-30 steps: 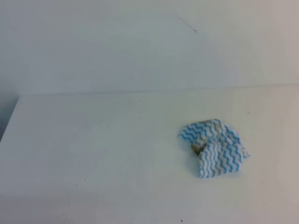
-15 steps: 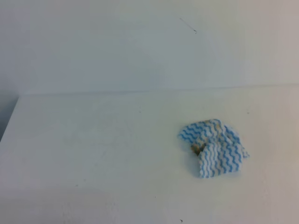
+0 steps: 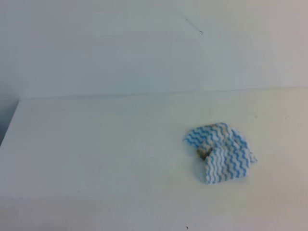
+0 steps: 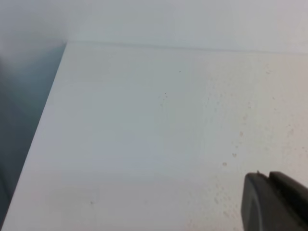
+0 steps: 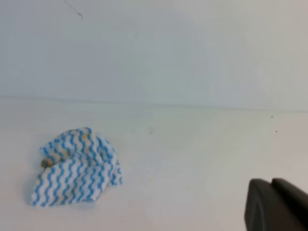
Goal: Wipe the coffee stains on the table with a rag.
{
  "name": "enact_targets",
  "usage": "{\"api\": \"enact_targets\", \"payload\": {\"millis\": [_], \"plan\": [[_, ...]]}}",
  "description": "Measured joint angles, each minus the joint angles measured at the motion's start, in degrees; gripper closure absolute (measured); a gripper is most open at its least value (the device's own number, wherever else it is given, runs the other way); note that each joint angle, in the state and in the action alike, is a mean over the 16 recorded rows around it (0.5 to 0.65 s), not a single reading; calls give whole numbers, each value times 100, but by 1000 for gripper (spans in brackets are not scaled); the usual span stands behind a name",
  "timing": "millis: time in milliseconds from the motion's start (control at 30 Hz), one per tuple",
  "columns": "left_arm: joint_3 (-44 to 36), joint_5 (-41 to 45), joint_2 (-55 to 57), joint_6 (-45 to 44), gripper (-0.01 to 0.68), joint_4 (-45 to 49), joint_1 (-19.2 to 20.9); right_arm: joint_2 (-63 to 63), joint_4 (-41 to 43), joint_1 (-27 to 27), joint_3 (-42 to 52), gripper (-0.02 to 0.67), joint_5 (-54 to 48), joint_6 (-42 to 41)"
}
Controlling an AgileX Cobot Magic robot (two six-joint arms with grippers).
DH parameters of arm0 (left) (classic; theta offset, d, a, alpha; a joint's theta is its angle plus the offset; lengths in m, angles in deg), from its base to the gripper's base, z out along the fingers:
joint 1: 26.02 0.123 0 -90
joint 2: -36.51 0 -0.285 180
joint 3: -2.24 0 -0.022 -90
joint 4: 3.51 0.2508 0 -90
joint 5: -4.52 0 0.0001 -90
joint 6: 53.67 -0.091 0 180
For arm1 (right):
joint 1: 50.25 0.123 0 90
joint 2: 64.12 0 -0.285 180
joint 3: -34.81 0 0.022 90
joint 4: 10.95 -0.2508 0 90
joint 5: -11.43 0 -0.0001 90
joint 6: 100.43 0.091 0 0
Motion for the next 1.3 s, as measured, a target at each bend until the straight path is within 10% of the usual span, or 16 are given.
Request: {"api": "enact_targets", "payload": {"millis": [1300], "plan": [[0,0,0,14,673,0,0,488,-1264,-1293,1303,651,976,-75]]}}
